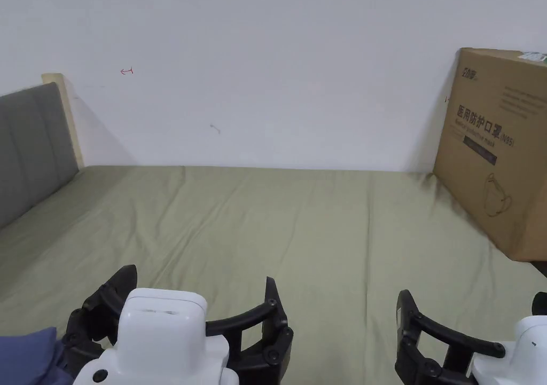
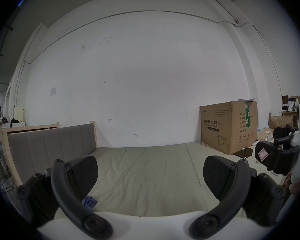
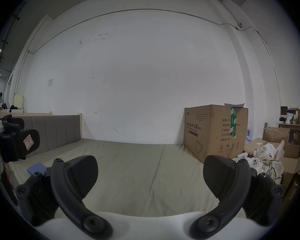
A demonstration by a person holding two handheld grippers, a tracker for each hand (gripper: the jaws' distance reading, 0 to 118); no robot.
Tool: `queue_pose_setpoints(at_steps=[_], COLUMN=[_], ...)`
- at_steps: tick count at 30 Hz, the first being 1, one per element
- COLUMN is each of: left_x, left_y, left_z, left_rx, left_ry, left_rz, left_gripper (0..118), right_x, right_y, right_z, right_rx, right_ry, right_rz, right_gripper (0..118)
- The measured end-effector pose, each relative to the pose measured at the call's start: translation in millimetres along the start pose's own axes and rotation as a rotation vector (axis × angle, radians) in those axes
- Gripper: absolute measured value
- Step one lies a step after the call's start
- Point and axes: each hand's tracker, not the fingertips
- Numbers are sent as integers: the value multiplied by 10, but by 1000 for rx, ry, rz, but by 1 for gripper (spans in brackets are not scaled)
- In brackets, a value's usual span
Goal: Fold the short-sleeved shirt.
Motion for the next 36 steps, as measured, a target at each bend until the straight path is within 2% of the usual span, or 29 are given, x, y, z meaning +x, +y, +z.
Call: queue_pose_setpoints(at_steps=[18,30,36], left_x=[-29,1,-2], left_y=[-9,5,60], left_z=[6,-66,-60], left_rx=[-10,-82,-105], left_ry=[-63,-8,-13], left_rz=[24,40,97], left_gripper=[118,118,118], right_x=[-31,-89,-114], right_y=[-36,-67,-83], right_z=[-26,-49,-62], right_rx=[-30,-55,-70], right_ry=[-2,-5,0], right_rz=[-2,19,22], right_gripper=[118,118,118])
